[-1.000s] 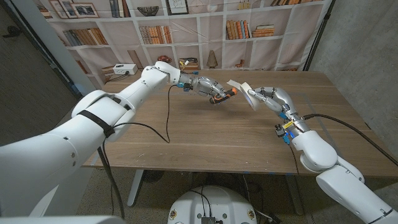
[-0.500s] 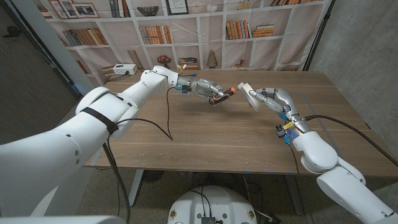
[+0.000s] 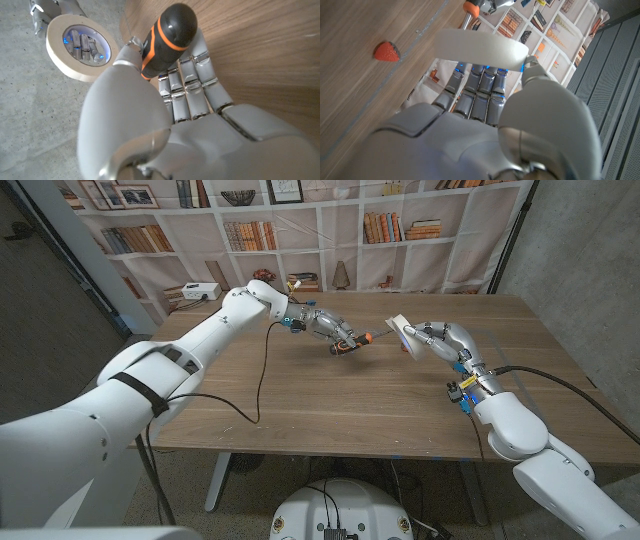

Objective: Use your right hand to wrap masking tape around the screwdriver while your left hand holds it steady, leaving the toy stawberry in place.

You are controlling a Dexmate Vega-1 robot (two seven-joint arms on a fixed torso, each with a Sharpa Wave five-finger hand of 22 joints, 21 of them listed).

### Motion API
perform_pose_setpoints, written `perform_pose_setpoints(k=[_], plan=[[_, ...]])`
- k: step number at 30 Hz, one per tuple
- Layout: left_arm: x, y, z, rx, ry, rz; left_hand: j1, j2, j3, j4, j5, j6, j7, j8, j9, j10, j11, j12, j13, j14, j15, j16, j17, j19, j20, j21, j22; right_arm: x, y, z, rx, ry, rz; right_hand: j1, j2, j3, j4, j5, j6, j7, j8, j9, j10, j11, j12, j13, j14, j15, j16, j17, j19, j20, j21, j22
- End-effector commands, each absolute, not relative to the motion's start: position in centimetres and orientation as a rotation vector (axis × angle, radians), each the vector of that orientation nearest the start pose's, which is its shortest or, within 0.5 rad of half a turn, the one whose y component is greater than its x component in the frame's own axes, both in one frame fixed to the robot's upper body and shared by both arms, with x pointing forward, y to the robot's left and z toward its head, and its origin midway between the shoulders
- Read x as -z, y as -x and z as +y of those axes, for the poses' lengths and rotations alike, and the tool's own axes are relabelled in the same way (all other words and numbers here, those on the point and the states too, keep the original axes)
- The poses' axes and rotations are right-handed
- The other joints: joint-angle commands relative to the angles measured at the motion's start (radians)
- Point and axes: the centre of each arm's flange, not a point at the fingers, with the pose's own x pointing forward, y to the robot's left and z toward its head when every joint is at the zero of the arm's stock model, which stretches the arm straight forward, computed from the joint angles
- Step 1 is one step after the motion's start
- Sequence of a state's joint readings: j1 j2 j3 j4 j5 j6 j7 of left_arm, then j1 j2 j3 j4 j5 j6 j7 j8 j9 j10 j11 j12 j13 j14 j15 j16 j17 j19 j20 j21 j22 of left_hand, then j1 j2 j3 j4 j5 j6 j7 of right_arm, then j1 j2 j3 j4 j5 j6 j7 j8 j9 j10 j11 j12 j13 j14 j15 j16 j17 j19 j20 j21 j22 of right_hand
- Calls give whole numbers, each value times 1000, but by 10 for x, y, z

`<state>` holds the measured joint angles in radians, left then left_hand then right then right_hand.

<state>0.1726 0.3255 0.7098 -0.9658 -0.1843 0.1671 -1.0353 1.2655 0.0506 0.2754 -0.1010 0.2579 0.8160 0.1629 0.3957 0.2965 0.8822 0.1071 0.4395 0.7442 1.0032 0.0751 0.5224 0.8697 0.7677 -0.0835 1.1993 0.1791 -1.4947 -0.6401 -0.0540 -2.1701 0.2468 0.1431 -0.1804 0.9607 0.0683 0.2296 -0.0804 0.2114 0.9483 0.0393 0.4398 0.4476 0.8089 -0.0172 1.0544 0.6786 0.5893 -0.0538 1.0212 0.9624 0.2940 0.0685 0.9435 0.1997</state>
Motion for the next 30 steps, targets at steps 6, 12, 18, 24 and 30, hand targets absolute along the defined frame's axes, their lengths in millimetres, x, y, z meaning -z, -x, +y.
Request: perform_pose_setpoints(k=[6,12,18,24,30], plan=[[-103,-657,100,1001,-845,-255,15,64,174,-30,-3,101,-38,1,141,101,-106,-2,136,299,-294,-5,-5,-7,-94,5,1,35,-456,-263,-204,263,-766,115,120,158,12,3,8,-2,274,4,4,-1,8,2,-1,-74,11,2,-6,-1,12,2],[-100,-657,102,1011,-842,-241,12,63,176,-30,-4,101,-41,-3,141,99,-109,-3,140,297,-295,-6,-4,-10,-95,4,1,33,-460,-264,-206,263,-770,114,121,158,12,2,7,0,275,4,0,-1,10,5,-4,-75,12,3,-7,-2,16,2],[-98,-657,103,982,-914,-190,11,62,178,-31,-5,103,-40,-5,141,102,-106,-6,137,298,-295,-7,-5,-11,-94,5,1,34,-462,-264,-200,258,-773,113,121,158,12,1,7,-1,273,0,1,-3,10,1,-7,-76,12,0,-8,-3,20,1],[-99,-659,101,990,-942,-165,11,61,180,-32,-6,104,-39,-7,142,105,-105,-6,140,301,-295,-7,-4,-10,-93,7,1,33,-458,-264,-182,257,-790,111,121,158,13,1,7,1,275,0,-3,-5,13,4,-8,-75,14,-1,-9,-4,26,0],[-99,-660,99,998,-956,-165,11,61,183,-34,-7,104,-37,-10,144,104,-105,-9,141,301,-295,-7,-1,-9,-92,9,2,31,-454,-265,-159,257,-812,110,122,159,14,1,6,0,275,-2,-3,-4,13,2,-9,-76,15,-3,-10,-5,30,0]])
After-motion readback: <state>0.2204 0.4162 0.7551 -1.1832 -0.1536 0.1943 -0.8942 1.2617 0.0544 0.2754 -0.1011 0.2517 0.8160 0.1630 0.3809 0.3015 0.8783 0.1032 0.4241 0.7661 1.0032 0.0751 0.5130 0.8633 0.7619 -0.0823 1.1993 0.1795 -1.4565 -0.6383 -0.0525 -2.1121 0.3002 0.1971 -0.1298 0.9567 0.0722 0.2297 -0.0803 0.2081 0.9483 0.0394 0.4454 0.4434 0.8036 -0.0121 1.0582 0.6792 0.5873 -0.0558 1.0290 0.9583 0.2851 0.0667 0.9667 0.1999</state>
